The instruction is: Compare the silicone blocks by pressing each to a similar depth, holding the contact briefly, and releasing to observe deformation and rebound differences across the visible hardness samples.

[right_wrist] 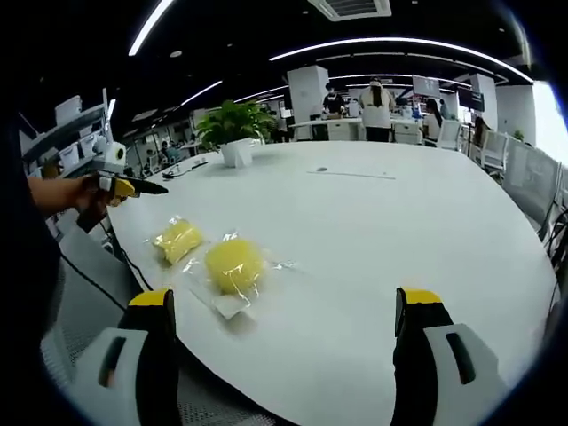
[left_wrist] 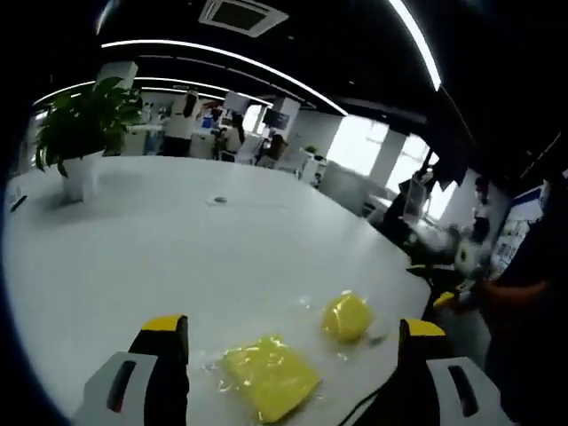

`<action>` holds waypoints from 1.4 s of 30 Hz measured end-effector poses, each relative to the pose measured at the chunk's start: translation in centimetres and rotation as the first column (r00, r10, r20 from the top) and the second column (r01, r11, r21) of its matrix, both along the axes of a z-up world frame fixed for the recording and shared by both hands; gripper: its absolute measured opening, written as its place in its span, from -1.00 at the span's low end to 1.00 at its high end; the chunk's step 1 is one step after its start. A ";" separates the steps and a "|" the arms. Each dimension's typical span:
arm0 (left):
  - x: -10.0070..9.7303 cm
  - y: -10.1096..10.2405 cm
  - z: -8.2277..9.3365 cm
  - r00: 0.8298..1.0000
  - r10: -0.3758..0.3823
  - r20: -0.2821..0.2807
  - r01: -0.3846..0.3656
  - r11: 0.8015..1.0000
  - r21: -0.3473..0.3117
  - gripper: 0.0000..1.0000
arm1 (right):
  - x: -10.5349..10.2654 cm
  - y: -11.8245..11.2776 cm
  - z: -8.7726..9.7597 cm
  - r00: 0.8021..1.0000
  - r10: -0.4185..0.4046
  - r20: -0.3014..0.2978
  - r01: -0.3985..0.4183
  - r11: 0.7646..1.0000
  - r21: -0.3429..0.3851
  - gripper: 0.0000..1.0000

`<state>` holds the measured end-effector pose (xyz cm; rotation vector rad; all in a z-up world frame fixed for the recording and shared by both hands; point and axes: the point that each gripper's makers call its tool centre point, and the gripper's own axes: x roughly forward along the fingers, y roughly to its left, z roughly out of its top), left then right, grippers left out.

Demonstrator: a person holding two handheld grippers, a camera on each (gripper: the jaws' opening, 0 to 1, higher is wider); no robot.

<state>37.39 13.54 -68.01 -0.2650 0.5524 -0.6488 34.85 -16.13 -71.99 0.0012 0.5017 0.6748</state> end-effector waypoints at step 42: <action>5.0 -9.9 -6.4 0.898 -0.123 -0.422 0.014 0.968 -0.252 0.75 | -0.7 0.1 0.5 1.000 -0.014 -0.009 0.015 0.999 0.042 0.93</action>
